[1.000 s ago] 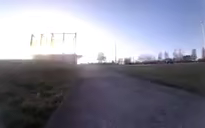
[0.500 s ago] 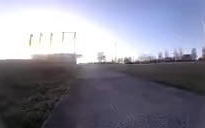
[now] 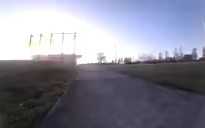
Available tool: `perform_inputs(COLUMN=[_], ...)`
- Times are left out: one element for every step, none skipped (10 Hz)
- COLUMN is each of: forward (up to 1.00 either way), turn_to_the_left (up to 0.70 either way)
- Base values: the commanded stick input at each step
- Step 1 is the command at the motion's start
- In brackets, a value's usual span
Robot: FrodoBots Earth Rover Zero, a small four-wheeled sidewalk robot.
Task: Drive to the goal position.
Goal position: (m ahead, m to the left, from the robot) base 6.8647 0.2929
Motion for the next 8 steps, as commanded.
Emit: perform_inputs(forward=[0.5,0.5,0.5,0.5,0.5,0.5,0.5,0.5], turn_to_the_left=[0.0,0.0,0.0,0.0,0.0,0.0,0.0,0.0])
